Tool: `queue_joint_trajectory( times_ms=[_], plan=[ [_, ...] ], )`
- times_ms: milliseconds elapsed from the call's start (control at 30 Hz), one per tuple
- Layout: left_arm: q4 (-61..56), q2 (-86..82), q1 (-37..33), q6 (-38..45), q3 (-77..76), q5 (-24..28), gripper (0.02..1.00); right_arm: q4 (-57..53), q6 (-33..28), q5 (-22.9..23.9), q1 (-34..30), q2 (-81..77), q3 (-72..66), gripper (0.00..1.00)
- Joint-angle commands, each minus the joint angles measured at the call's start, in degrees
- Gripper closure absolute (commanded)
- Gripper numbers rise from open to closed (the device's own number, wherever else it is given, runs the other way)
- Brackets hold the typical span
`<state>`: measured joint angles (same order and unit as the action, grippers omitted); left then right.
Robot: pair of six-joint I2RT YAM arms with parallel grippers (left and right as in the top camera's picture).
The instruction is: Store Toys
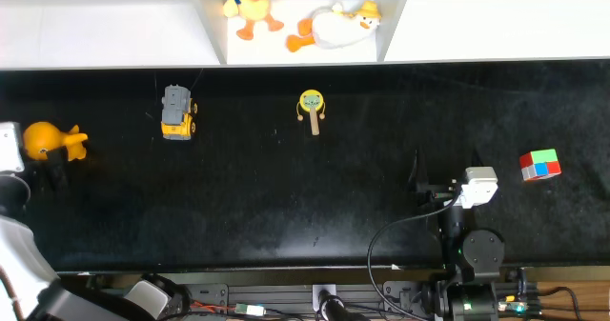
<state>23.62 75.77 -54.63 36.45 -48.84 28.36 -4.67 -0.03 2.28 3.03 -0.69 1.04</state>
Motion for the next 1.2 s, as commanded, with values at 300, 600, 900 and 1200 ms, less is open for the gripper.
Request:
queue_joint_trajectory(
  times_ms=[300, 600, 900, 1200],
  plan=[
    [-5.8, 5.1, 1.8, -1.6, -1.5, -3.0, 0.332, 0.2, -0.2, -0.3, -0.2, 0.5, -0.8, 0.005],
    [-6.2, 4.9, 1.9, -4.1, -1.5, -1.3, 0.932, 0.2, -0.2, -0.3, -0.2, 0.5, -0.8, 0.005],
    [-5.6, -2.7, 5.0, -10.6, -2.8, 1.7, 0.967, 0.2, -0.2, -0.3, -0.2, 0.5, -0.8, 0.007],
    [-2.4, 0.7, 12.4, -14.4, -15.0, -4.8, 0.967, 0.2, -0.2, -0.3, -0.2, 0.5, -0.8, 0.005]
  ],
)
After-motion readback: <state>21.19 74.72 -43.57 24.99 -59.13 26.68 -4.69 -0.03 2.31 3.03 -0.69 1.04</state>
